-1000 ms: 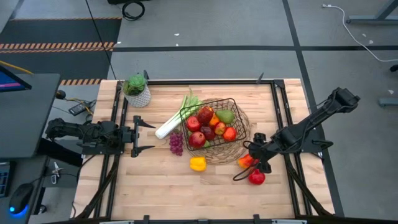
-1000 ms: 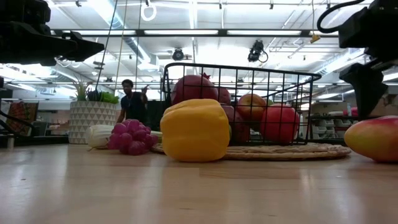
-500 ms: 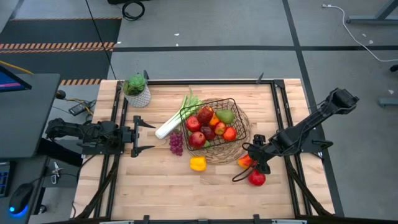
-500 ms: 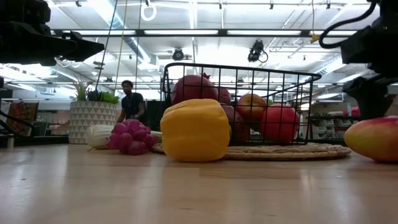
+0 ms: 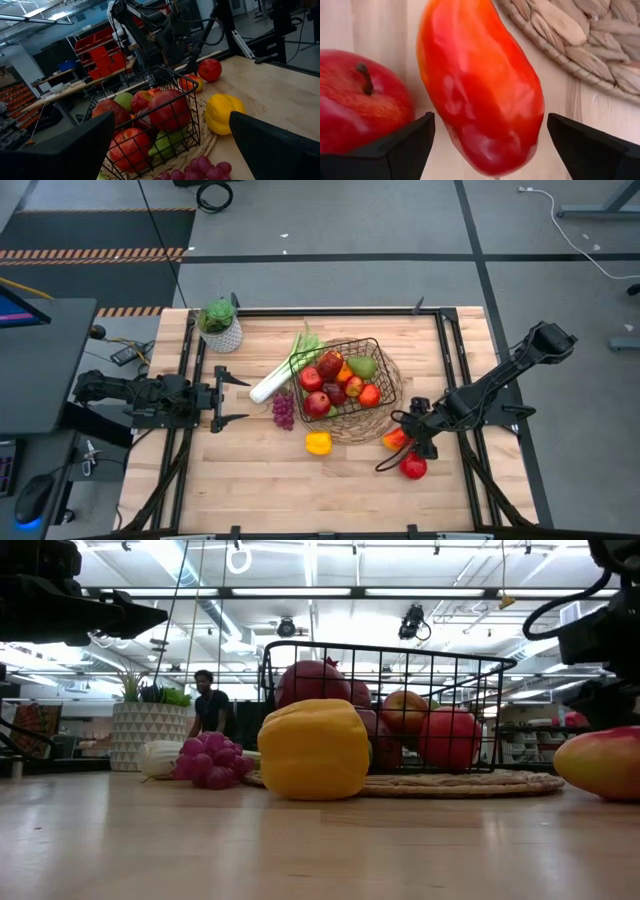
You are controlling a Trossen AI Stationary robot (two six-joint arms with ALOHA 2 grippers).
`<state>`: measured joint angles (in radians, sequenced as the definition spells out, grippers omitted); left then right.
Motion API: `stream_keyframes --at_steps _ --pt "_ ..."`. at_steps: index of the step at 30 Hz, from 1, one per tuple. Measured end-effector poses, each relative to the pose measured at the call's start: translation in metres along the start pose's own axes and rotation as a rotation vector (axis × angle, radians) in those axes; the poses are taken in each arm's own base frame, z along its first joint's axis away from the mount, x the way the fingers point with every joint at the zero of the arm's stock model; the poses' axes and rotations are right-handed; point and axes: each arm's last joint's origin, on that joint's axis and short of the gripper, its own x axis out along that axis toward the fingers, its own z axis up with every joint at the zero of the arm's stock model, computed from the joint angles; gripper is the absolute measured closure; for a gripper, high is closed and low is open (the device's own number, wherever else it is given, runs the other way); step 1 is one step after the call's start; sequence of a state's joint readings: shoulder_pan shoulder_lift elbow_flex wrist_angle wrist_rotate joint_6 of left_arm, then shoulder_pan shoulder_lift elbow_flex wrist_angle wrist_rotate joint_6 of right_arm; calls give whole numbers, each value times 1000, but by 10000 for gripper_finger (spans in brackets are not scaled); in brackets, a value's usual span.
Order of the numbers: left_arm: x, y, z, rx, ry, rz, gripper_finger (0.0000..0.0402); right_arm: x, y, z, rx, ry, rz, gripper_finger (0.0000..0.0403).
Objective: Build produce basket
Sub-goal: Put the red mango into the black wire basket
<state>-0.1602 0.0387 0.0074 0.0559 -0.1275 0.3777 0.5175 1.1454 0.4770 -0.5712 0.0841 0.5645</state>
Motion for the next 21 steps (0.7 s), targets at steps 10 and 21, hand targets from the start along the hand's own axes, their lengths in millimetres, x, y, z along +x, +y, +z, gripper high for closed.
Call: stream_keyframes --at_steps 10,21 --pt "0 0 0 0 0 0 2 1 -1 -2 15 16 -1 48" --pt "0 0 0 0 0 0 2 0 -4 -8 10 89 -26 85"
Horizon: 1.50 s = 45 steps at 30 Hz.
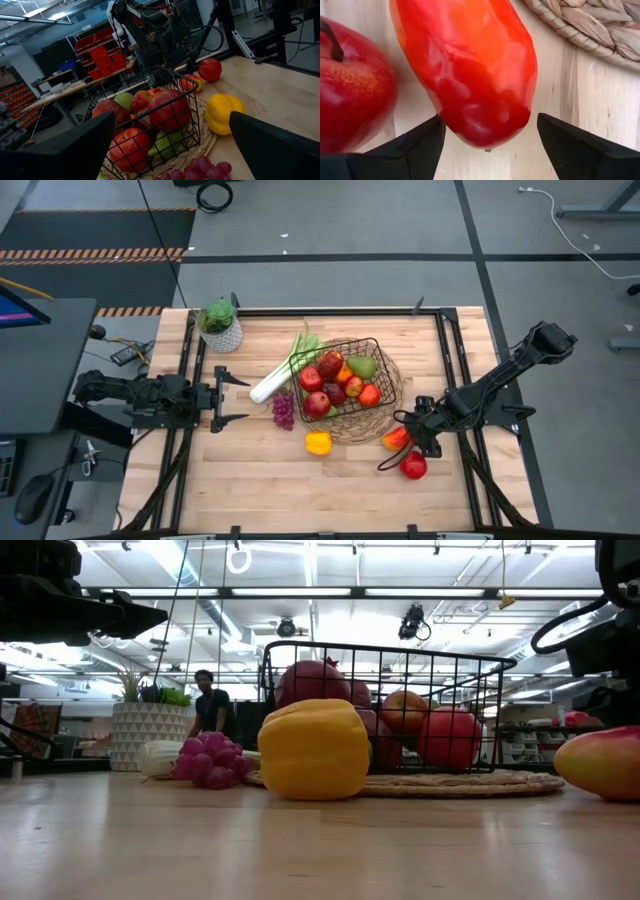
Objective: Build produce basket
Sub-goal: Put the red mango into the black wire basket
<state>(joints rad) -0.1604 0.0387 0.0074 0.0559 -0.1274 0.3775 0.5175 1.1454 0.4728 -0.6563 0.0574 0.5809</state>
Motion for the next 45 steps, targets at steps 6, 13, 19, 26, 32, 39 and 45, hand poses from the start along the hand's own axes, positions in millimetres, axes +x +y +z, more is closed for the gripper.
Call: stream_keyframes --at_steps 6,13,19,26,32,39,45 --pt "0 0 0 0 0 0 2 0 0 0 2 2 -1 122" --pt "0 0 0 0 0 0 2 0 1 -1 1 21 25 164" --pt "0 0 0 0 0 0 2 0 1 -1 2 31 41 188" --pt "0 0 0 0 0 0 2 0 0 -1 0 17 18 214" --pt "0 0 0 0 1 0 2 0 1 0 27 7 25 217" --pt "0 0 0 0 0 0 2 0 1 0 27 9 23 228" --pt "0 0 0 0 0 0 2 0 1 0 27 9 23 248"
